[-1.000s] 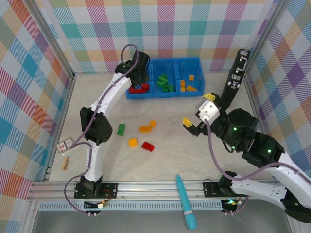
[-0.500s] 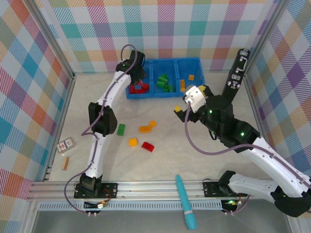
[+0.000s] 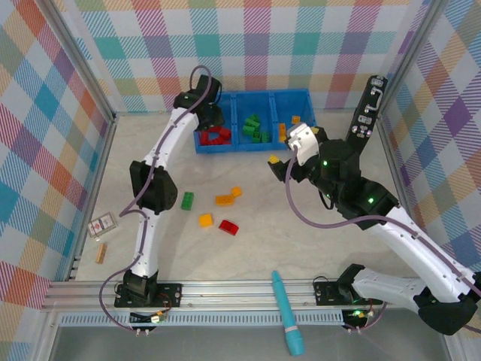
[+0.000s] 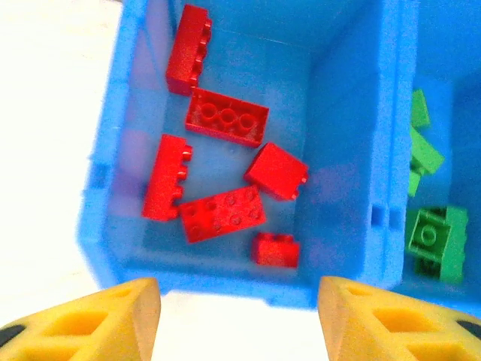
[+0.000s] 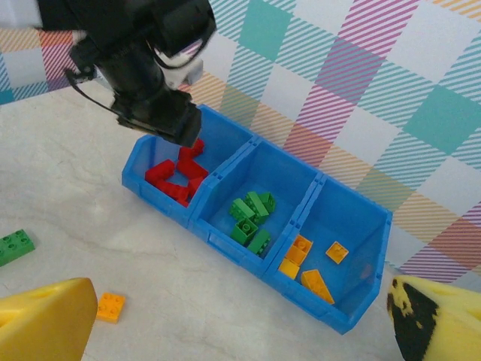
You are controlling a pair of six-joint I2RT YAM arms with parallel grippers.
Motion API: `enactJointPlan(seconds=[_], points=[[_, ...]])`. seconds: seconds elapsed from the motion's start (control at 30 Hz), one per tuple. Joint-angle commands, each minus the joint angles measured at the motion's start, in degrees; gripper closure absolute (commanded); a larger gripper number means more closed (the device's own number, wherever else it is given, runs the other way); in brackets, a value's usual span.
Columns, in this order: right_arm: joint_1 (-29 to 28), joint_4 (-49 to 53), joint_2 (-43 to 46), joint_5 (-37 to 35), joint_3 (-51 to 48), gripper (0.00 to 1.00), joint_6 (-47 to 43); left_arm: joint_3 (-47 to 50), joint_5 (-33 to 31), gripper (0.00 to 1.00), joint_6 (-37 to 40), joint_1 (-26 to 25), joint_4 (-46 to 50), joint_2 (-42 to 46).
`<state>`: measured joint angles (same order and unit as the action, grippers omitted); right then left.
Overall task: Sort the legos into containers by color
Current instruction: Place the lego in the container, then pick up the lego from the center of the table.
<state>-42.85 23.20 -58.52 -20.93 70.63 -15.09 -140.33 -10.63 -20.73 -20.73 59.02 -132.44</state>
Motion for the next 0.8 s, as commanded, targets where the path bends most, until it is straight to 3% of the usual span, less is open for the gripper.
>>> enactJointPlan(seconds=[0.0,0.13,0.33,0.57,0.77], points=[[1.33,-0.6,0.43,2.31,1.73,0.01,1.6,6.5,-0.81,0.42,16.3,-2.46,7.81,8.77],[2.57,-0.94,-0.5,3.46,1.78,0.01,1.72,26.69,4.39,0.37,26.17,-7.07,1.82,19.3],[3.94,-1.03,-2.86,5.4,2.78,0.01,2.86,43.4,9.55,0.34,27.24,-11.93,-6.29,26.73],[4.75,-1.23,-5.0,5.9,3.31,0.01,3.82,46.34,8.77,0.34,27.5,-16.82,-9.64,22.81],[5.23,-0.79,-4.59,5.43,2.95,0.01,3.29,45.85,8.74,0.34,27.5,-17.24,-12.26,18.82]])
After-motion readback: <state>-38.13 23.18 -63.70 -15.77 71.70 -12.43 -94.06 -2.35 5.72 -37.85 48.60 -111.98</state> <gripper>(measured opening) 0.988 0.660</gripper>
